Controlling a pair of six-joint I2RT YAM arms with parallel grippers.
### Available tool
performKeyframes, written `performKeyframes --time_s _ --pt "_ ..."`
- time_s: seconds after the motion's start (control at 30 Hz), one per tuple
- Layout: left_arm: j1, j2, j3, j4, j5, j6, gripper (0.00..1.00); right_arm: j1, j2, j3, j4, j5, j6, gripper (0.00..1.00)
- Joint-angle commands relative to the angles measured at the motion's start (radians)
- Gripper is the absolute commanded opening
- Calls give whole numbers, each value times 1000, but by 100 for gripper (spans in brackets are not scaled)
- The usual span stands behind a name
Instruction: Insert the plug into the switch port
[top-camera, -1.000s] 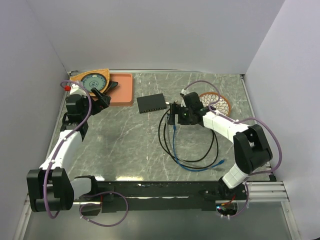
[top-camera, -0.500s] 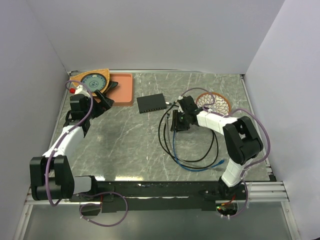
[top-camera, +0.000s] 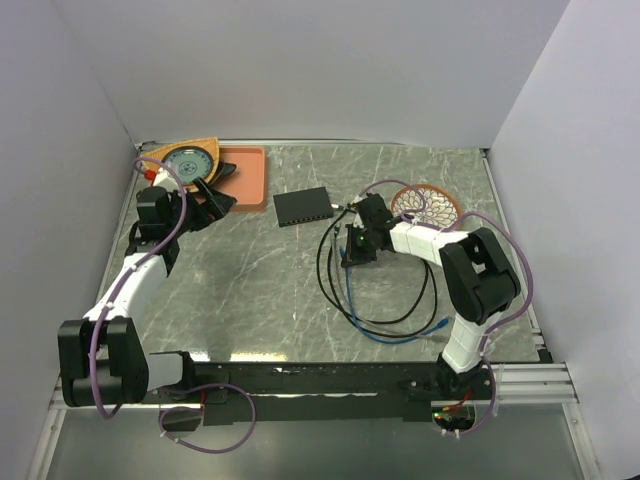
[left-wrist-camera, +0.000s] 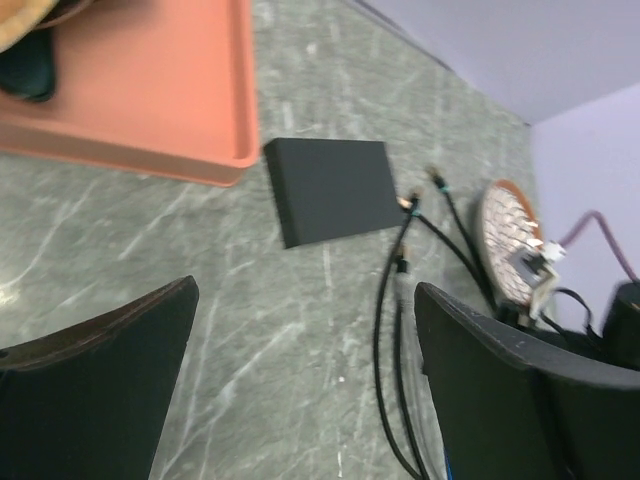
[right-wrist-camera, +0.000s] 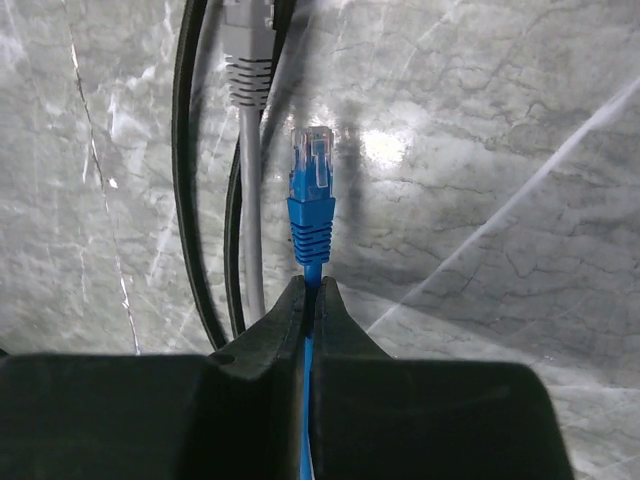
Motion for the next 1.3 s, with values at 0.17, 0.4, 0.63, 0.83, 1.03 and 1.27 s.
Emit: performKeyframes --time_s 0.17,0.4,0.63,0.83,1.03,1.27 --pt "0 -23 -27 274 276 -103 96 11 -187 77 45 -112 -151 0" --pt "-68 -7 6 326 379 -148 96 34 -285 80 119 -226 -211 0" --pt "-121 -17 37 276 349 -145 96 75 -336 94 162 -280 -232 0" --pt "-124 -43 17 310 358 -173 96 84 -330 135 151 -306 -252 0" --pt "-168 -6 25 385 403 -222 96 84 -342 134 162 -339 -244 0" --pt "-274 68 86 379 391 -205 98 86 -356 131 166 -366 -240 0"
